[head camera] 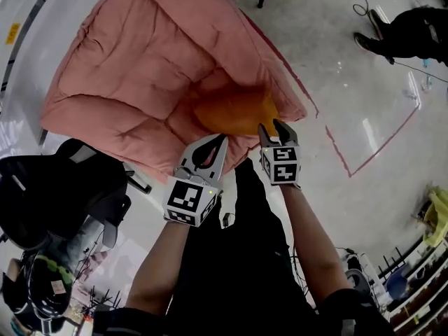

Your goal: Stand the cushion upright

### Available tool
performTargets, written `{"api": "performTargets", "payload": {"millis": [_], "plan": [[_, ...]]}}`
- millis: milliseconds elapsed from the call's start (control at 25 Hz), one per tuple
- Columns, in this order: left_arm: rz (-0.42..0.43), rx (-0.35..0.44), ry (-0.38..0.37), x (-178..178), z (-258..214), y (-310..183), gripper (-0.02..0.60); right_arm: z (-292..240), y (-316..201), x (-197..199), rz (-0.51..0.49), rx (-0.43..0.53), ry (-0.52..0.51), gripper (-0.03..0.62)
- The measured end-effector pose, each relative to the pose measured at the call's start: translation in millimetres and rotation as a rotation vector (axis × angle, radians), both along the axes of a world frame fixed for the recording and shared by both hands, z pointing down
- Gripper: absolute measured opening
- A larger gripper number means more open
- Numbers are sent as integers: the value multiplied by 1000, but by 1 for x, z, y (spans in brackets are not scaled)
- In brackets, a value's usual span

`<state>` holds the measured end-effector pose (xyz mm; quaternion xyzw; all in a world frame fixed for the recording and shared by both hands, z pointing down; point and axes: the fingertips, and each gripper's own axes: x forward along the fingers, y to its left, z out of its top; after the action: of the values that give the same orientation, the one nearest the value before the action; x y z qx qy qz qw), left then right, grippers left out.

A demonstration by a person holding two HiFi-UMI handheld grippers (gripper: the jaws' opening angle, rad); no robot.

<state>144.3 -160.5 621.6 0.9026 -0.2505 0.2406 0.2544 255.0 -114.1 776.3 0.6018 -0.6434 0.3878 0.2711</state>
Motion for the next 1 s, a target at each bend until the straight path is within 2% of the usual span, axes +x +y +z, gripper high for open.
{"api": "performTargets", "payload": {"millis": [160, 400, 600, 1000], "plan": [[-15, -29, -8, 9, 14, -11, 6, 24, -8, 1, -67, -49, 29, 189], [-37, -58, -16, 24, 30, -38, 6, 57, -23, 12, -112, -148, 57, 244], [-61, -73, -19, 16, 33, -42, 6, 64, -28, 15, -125, -199, 90, 247], [-116, -72, -18, -7, 36, -42, 6, 72, -30, 2, -184, -215, 84, 139]]}}
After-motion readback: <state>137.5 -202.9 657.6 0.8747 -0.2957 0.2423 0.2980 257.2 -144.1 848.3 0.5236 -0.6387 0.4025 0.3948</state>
